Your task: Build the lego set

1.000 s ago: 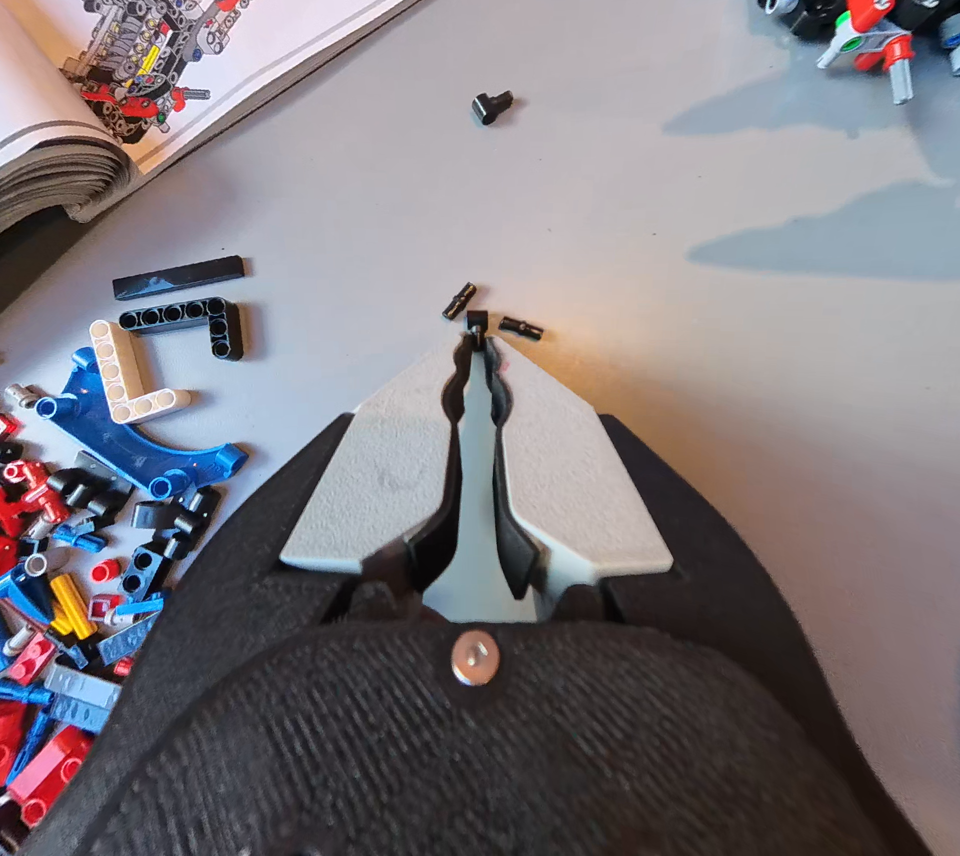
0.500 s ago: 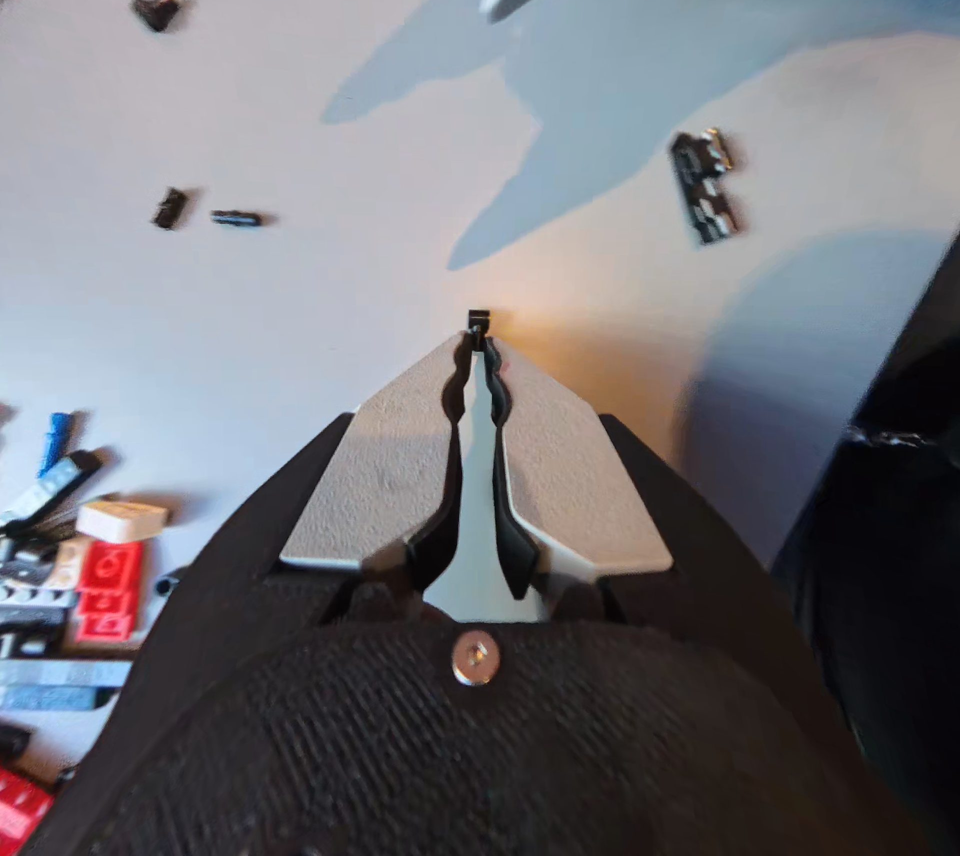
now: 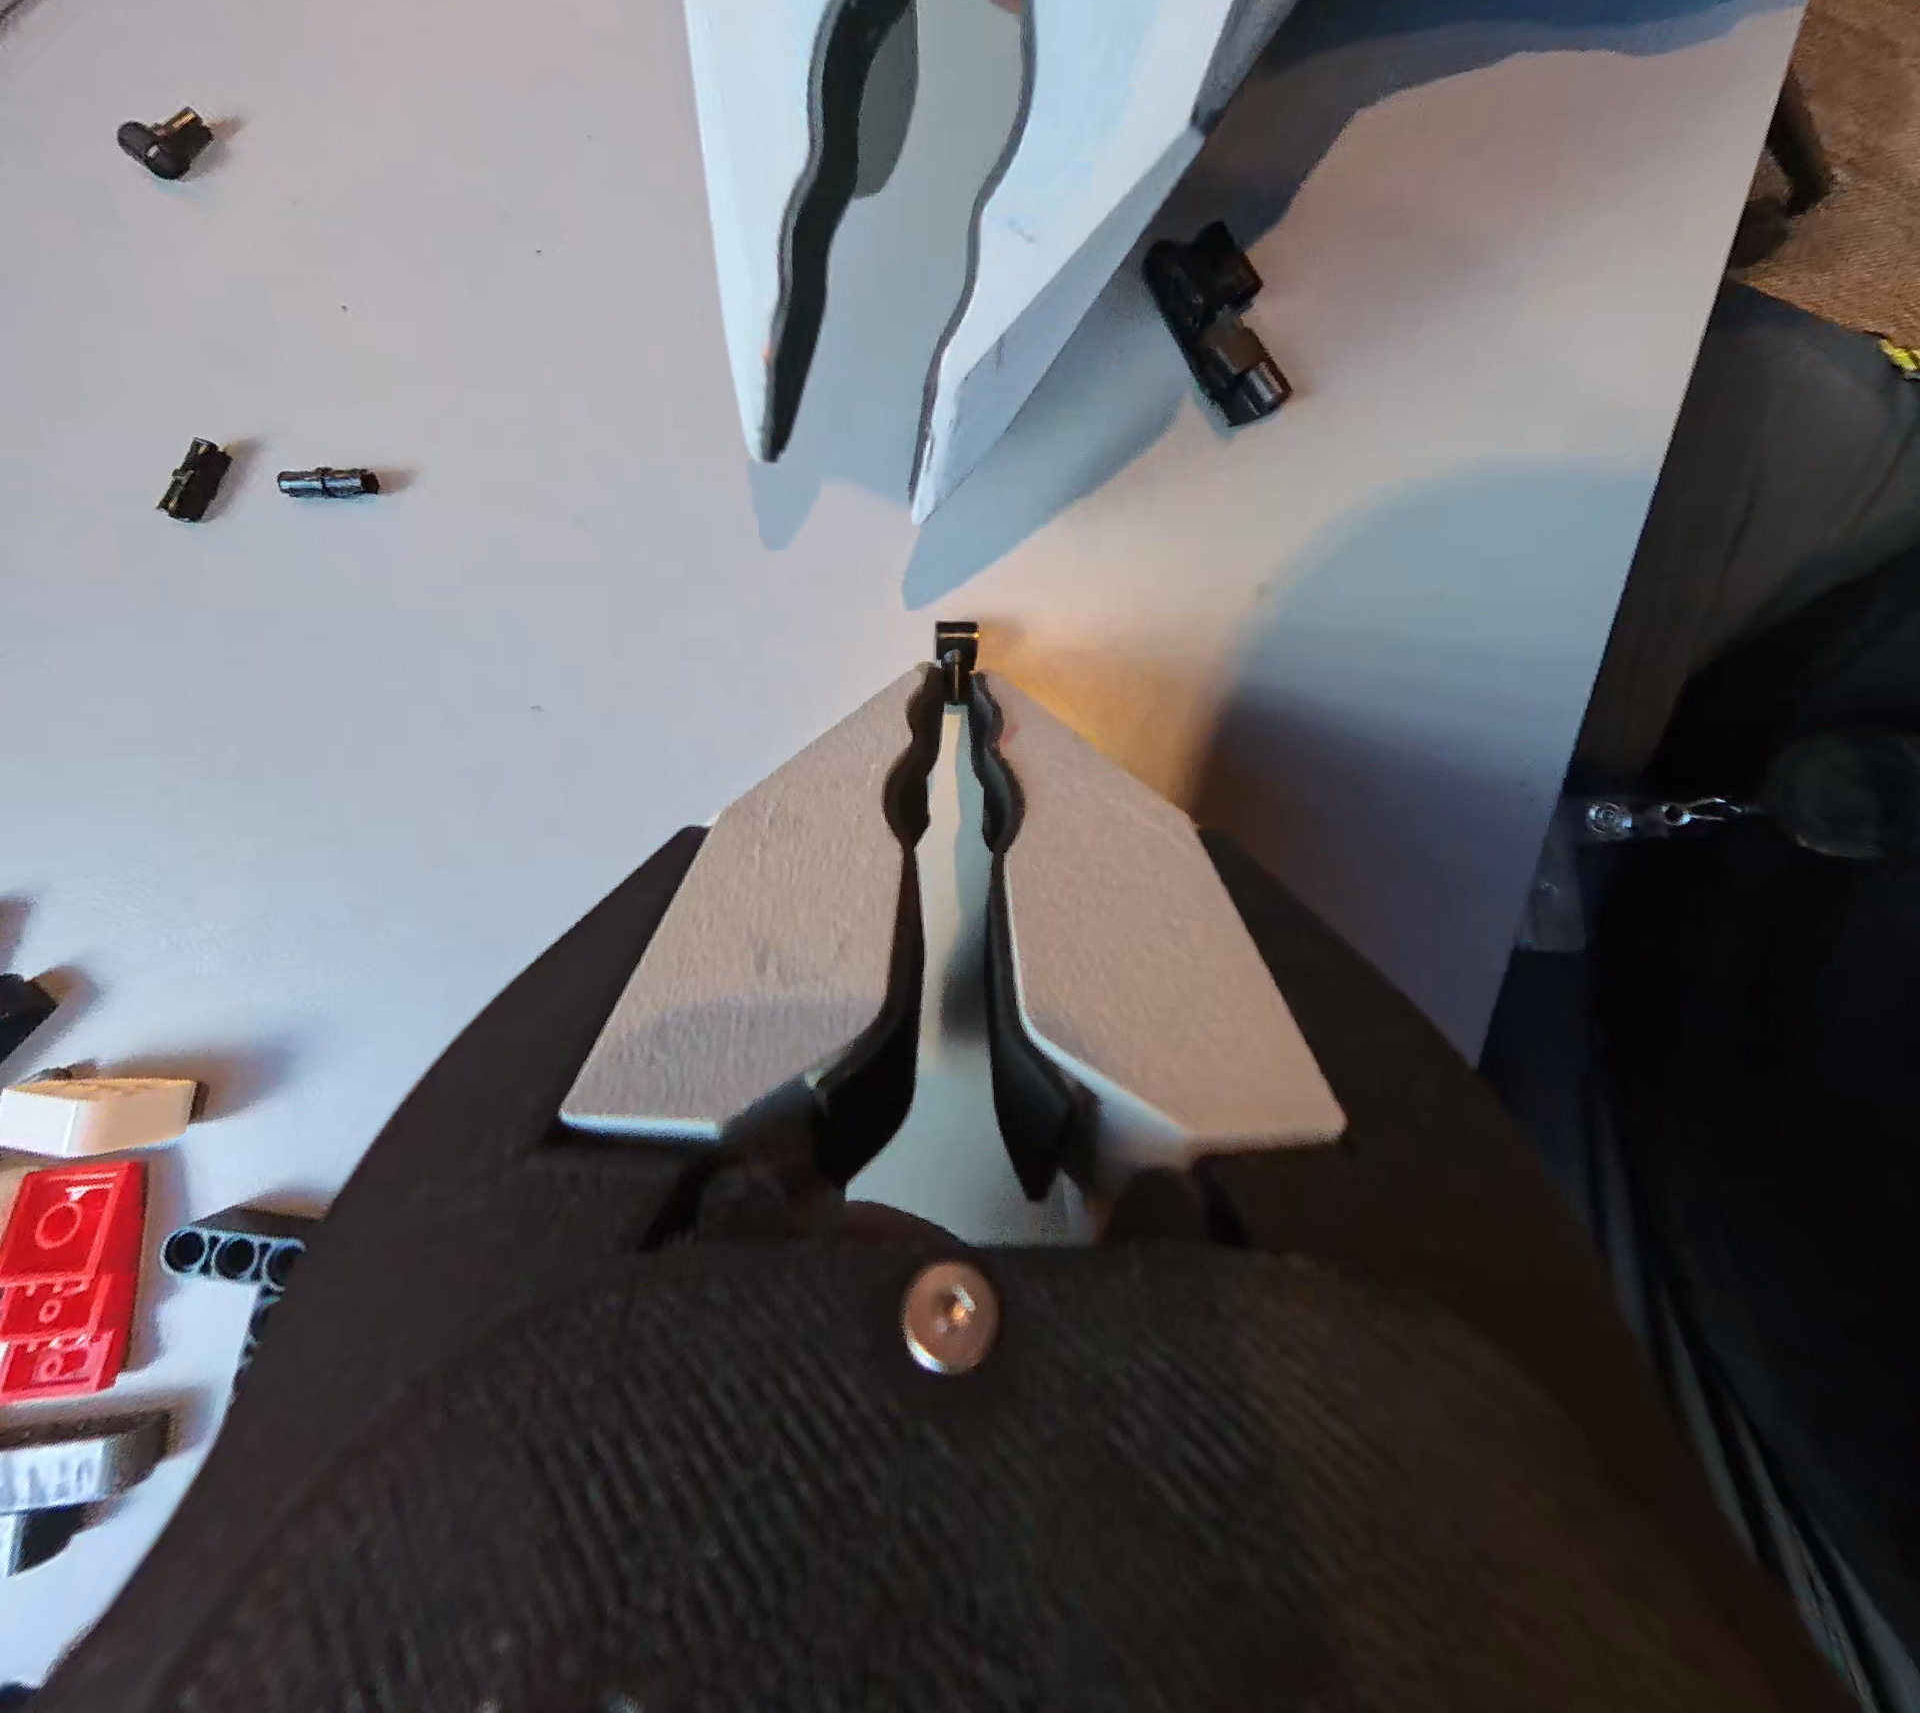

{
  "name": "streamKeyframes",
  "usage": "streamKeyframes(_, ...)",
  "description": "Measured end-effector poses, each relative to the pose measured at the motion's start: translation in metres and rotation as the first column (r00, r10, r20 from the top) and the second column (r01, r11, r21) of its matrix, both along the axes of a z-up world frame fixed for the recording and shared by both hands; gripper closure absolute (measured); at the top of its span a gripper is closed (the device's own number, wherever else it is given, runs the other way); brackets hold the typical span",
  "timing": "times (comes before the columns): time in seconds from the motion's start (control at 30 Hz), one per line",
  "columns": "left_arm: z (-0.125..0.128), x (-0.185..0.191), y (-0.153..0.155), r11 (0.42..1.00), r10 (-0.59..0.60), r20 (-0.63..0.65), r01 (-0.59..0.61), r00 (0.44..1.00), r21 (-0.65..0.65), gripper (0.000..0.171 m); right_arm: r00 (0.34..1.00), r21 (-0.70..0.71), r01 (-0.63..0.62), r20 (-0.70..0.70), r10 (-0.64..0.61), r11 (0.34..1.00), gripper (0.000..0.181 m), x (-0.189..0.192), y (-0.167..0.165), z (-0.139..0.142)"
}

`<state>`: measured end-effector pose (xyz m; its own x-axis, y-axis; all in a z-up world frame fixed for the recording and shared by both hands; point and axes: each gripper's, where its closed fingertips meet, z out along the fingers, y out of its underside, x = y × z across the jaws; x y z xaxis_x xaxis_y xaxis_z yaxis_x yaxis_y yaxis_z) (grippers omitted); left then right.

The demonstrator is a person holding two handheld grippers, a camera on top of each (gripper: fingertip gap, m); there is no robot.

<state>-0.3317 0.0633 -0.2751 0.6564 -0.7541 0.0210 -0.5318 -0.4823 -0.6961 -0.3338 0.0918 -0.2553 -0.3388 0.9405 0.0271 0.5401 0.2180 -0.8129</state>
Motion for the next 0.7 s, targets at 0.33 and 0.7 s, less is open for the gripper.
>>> streamKeyframes(0.33,0.000,-0.001,-0.002,0.998,-0.036,-0.016,0.037,0.999,0.041,0.170,0.996,-0.090,-0.077,-0.049,0.072,0.993,0.169,0.006,-0.005,0.011)
streamKeyframes(0.7,0.001,0.002,0.000,0.983,-0.094,-0.135,0.113,0.986,0.143,0.170,0.982,0.118,-0.188,0.031,0.186,0.975,0.161,0.007,-0.028,-0.010)
